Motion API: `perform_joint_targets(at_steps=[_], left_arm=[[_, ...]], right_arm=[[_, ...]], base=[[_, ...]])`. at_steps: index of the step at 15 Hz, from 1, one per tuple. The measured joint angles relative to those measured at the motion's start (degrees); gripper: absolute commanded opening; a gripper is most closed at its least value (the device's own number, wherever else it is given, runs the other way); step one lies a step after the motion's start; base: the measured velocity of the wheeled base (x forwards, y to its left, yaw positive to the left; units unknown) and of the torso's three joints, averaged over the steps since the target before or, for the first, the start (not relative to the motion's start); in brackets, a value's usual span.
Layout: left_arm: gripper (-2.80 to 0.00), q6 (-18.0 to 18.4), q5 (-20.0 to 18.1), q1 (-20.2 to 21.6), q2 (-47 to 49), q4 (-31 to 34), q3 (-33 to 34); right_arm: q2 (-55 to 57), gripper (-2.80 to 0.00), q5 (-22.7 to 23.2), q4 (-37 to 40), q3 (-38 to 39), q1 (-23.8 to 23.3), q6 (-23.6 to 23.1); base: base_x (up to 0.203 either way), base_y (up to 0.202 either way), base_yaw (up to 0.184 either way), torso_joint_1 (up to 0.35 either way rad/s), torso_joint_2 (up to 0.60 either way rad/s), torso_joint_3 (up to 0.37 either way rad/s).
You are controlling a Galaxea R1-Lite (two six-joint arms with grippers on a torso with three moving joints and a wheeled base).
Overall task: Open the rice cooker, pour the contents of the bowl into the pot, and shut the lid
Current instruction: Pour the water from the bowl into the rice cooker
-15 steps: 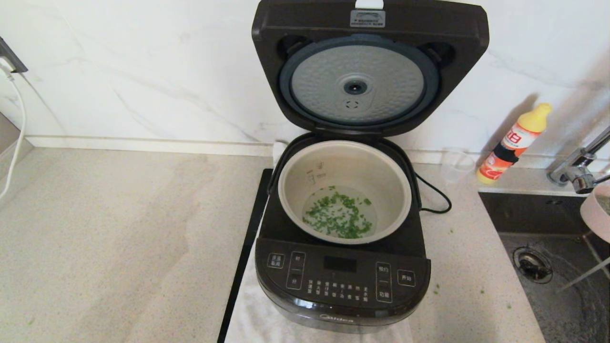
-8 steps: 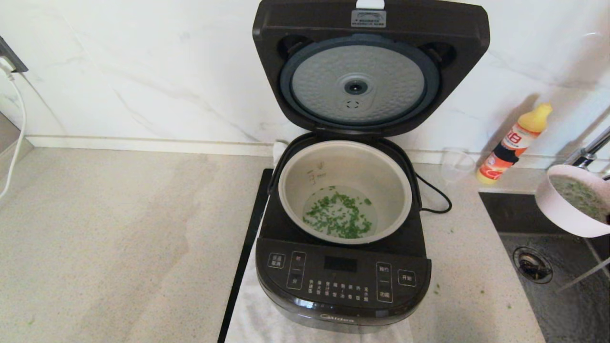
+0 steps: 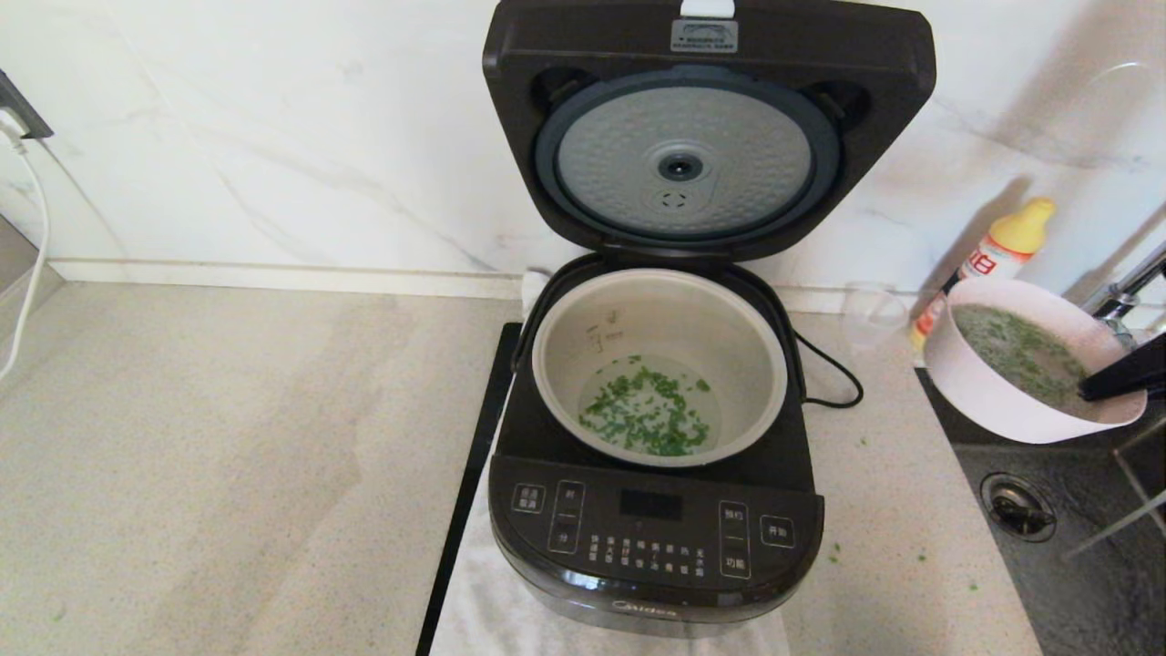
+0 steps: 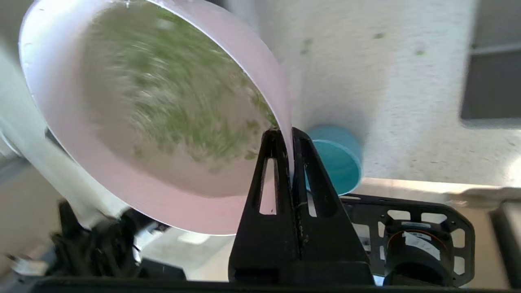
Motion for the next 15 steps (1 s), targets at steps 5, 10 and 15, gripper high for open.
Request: perform_joint_targets(at_steps=[5,10,15], left_arm=[[-2.8,0.0,0.0,0.0,0.0,0.0,0.0],[-2.8,0.0,0.0,0.0,0.0,0.0,0.0],[-2.8,0.0,0.0,0.0,0.0,0.0,0.0]], right_arm=[[-0.1,-2.8,-8.8,-2.4,-2.2,16.7,7.0],[2.4,-2.8,-15.6,-7.8,-2.5,29.7,11.3],[5.3,-2.8,-17.5,-12.3,-2.7,36.4,13.1]], base=[[0.0,0.0,0.0,0.0,0.0,0.0],[0.0,0.0,0.0,0.0,0.0,0.0],[0.0,0.0,0.0,0.0,0.0,0.0]])
